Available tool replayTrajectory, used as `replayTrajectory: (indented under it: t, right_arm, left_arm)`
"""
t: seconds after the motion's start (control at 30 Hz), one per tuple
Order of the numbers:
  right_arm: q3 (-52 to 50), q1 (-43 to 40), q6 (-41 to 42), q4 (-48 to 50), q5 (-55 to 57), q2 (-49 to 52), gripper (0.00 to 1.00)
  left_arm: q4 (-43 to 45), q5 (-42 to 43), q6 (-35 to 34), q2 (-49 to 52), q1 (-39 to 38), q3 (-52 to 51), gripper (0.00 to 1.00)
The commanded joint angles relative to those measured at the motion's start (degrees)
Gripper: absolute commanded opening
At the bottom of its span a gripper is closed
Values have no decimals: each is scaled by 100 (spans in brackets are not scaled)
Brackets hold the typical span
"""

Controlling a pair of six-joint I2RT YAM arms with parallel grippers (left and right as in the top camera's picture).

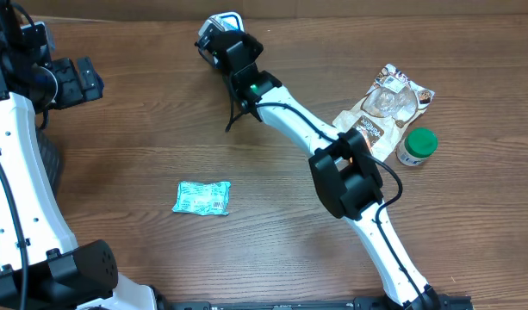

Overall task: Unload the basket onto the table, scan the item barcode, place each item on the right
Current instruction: 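Carry the teal packet right and set it down by the bottle, then move the right gripper to the light-green tissue packet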

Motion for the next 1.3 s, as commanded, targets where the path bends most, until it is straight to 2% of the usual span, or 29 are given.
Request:
replayTrajectory:
  t: [0.0,0.1,0.23,0.33,0.43,0.5,0.57,0.67,0.77,1.1,1.13,1.23,1.27]
  right_arm:
    - [68,59,1255,-308,-236,-1027,4]
    - [68,59,2297,-1174,-981,-1615,4]
    - [68,-66,3683,-2673,-2507,-2437,4]
    - [68,-271,4575,-3888,-3145,-2898,4]
    - [68,-533,5327,-5224,-3211,-3117,4]
    - [68,-732,5477,-6008,-3178,-3119,4]
    - [24,-1010,5827,-6852,-2889,-3064,4]
    - [-297,-1475,6843,-7726,-2221,-3027,4]
    - [-896,-1956,7215,-7943,-1849,-3027,4]
    - [-2754,-3042,7211,-7208,-1853,-3027,4]
    - [-2804,-3080,7171,-7204,-1853,-3027,7]
    - [-2785,-3143,6811,-7211,-1853,-3034,53]
    - [-2726,-3143,6701,-7228,-1856,-3034,63]
  left_arm:
    - [4,-20,127,-17,-2,46,100]
    - [7,-20,127,-17,-2,46,100]
    - [4,-20,127,-17,-2,46,100]
    - [4,-20,127,-17,-2,46,100]
    - [4,-20,127,-17,-2,46,100]
    - [4,-20,127,-17,-2,46,100]
    - [4,-20,127,-17,-2,46,100]
    - [4,-20,127,-17,-2,46,100]
    - [7,-20,127,-17,-2,46,99]
    - [4,-20,127,-17,-9,46,100]
    - [7,-20,127,-17,-7,46,100]
    - [4,-20,127,-17,-7,46,100]
    - [7,-20,127,-17,-7,46,100]
